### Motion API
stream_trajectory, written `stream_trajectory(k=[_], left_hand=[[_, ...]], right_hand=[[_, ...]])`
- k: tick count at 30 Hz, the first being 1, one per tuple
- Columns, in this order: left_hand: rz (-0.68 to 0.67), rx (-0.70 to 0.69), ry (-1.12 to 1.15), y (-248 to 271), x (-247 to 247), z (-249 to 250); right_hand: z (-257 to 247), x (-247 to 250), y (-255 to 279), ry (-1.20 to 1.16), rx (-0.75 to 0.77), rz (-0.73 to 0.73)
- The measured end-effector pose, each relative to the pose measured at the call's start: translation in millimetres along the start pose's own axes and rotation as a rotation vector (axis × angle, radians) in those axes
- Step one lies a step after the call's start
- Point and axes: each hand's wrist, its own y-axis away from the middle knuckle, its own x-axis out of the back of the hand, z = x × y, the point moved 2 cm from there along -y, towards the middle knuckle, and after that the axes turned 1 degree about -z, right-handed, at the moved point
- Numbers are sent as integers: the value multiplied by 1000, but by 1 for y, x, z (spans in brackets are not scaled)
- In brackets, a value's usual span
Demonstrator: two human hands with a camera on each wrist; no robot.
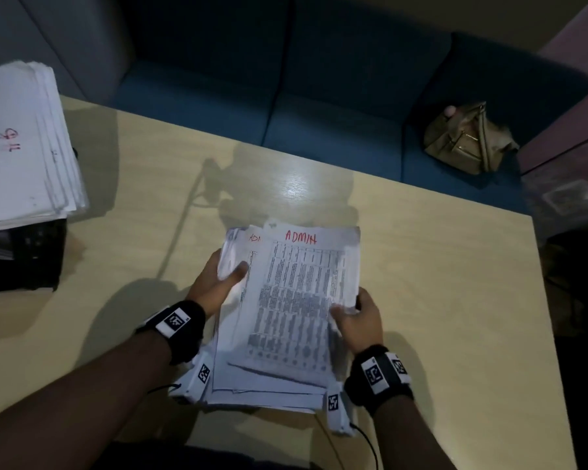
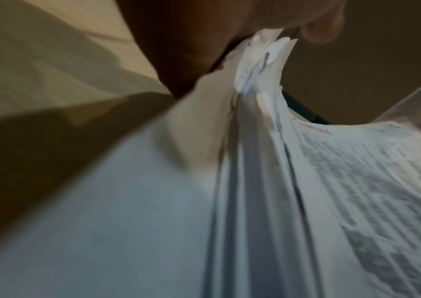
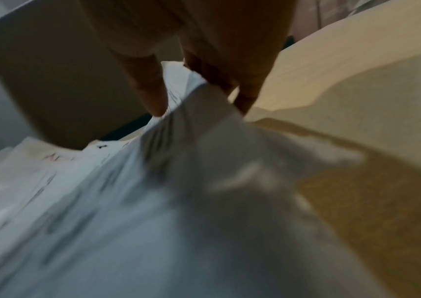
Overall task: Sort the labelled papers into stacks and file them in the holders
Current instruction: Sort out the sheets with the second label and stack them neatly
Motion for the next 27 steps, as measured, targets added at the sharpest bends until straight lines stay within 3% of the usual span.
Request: stream_trajectory(k=[3,6,9,12,15,19,22,27], left_hand=[[12,-19,-161,-1,-2,1],[0,-25,-214,-1,-1,-2],[-122,-63,-166,0,1,2],[-272,-220,-222,-2,3,3],[-198,-183,-291,-1,12,0],[-51,-126,-132,-6,16,-2],[-69,-166,-167,-14,14,9],[-11,-190,-257,-22,10,21]], right_hand=[[-3,-5,-14,7,-35,-60],[-31,-2,-30,-85,-63,12],[-52,-10,-42,118,34,-43],[-61,-25,-38,359,99,-123],[-63,-33,-35,469,82,-141],[-77,-33,-44,479,89,-91],[-91,-41,-50,451,105,-150],[-106,-53,-39,842,324,-322]])
